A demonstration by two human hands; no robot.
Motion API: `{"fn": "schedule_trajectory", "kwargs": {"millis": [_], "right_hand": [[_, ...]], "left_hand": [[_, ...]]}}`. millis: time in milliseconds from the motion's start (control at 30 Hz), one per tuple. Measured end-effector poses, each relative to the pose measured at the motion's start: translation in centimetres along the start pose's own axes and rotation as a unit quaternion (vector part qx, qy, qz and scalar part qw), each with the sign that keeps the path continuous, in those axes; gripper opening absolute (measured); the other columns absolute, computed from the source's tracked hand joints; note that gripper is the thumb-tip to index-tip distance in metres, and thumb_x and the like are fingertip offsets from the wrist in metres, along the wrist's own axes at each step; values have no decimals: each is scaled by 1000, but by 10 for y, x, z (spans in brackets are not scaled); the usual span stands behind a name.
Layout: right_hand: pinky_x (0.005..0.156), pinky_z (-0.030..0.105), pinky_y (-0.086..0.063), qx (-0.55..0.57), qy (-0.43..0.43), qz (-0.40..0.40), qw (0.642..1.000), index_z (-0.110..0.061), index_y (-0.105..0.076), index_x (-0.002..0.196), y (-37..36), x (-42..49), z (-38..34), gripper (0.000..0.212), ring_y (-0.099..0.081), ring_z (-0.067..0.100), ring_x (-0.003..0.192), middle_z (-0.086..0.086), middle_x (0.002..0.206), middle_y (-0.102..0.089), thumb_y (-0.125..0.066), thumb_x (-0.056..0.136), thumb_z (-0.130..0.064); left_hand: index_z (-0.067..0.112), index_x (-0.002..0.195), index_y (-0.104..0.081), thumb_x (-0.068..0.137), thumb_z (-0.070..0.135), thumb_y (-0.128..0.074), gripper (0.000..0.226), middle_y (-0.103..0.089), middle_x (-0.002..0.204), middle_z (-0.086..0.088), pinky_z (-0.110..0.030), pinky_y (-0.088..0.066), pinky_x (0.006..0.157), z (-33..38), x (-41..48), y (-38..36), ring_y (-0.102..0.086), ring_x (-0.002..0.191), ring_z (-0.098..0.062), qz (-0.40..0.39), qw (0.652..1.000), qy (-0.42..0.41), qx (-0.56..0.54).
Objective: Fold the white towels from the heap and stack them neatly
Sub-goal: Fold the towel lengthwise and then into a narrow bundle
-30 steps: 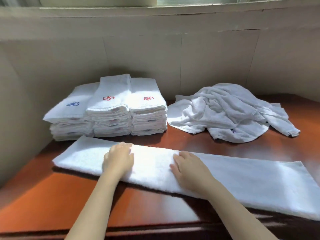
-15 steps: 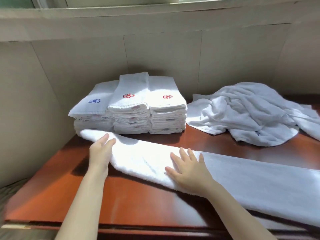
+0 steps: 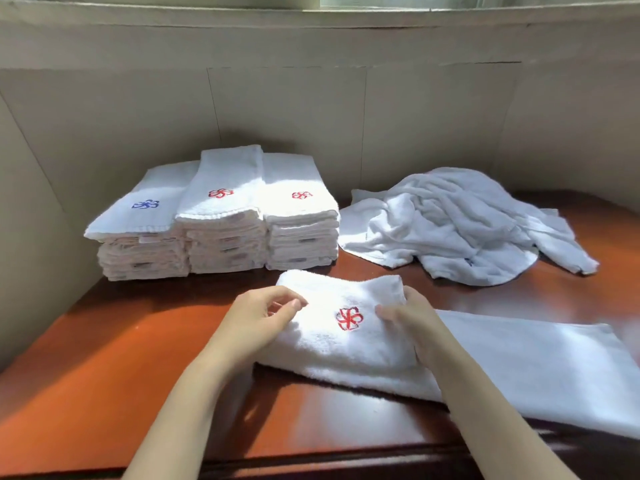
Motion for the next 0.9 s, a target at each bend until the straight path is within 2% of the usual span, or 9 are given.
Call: {"fn": "schedule_trajectory", "kwargs": {"millis": [100,200,300,367,467,567,667,767,900], "right_hand": [[77,36,-46,-73,28,3,997,-7,-57,105,3,-5,-8,24,-59,27,87,17,99,-63,-48,86,4],[80,37,-47,-34,34,-26,998,-13,-63,103,33,-9,-19,32,-62,26,86,11,95,-67,-46,87,9],[74,36,-51,-9,61,23,998,-14,-65,98,102,-24,-37,29,-66,25,78,9,88,-71,-51,88,9],[67,33,-52,-43,68,89,993,-12,-65,94,157,-38,-39,23,-67,24,71,10,82,-71,-53,88,7],[45,19,-40,-170,28,155,973,3,-61,74,218,-57,-19,13,-55,14,47,11,63,-58,-56,84,9],[57,27,-34,-229,-28,206,951,16,-61,90,250,-62,13,18,-49,19,67,13,77,-53,-65,86,-1],[62,28,-39,-218,-21,227,949,-3,-58,96,255,-60,22,15,-53,21,76,14,92,-59,-67,87,-9],[65,30,-41,-171,-35,229,958,-1,-57,98,262,-55,25,12,-55,23,77,16,96,-61,-62,90,-7],[61,34,-53,78,-111,205,969,1,-63,105,276,-66,41,18,-63,29,67,20,87,-68,-58,90,-8]], "left_hand": [[28,85,-72,91,16,-58,19,-70,90,9,-27,-51,78,-18,8,12,-64,88,-13,52,997,54,1],[34,87,-68,91,19,-56,20,-67,95,14,-15,-40,68,-16,19,9,-59,92,-1,63,996,62,2],[30,104,-63,91,23,-57,16,-61,116,8,-19,-44,81,-8,29,-16,-56,101,-3,-3,998,66,1],[28,121,-57,90,28,-58,31,-52,130,1,-31,-43,98,-4,29,-44,-52,116,-11,-78,993,82,25],[33,135,-45,89,33,-59,48,-46,137,-1,-28,-37,94,11,28,-86,-47,122,-16,-166,981,82,56],[28,145,-35,89,27,-61,61,-43,144,-4,-29,-35,103,24,31,-115,-46,127,-19,-177,980,84,21],[25,149,-24,85,34,-66,77,-36,149,-7,-36,-32,109,22,36,-129,-40,132,-25,-165,978,117,46],[29,151,-16,81,44,-68,88,-31,151,-8,-41,-31,110,16,36,-137,-35,135,-30,-159,973,155,64],[30,151,-15,76,55,-68,95,-30,149,-9,-40,-28,110,18,34,-144,-29,136,-31,-140,971,159,108]]}}
Point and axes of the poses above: each hand's wrist, its own x-axis towards the middle knuckle, its own y-axis out of the back of the hand, z = x × y, the point moved 7 cm from there along x, towards the middle knuckle
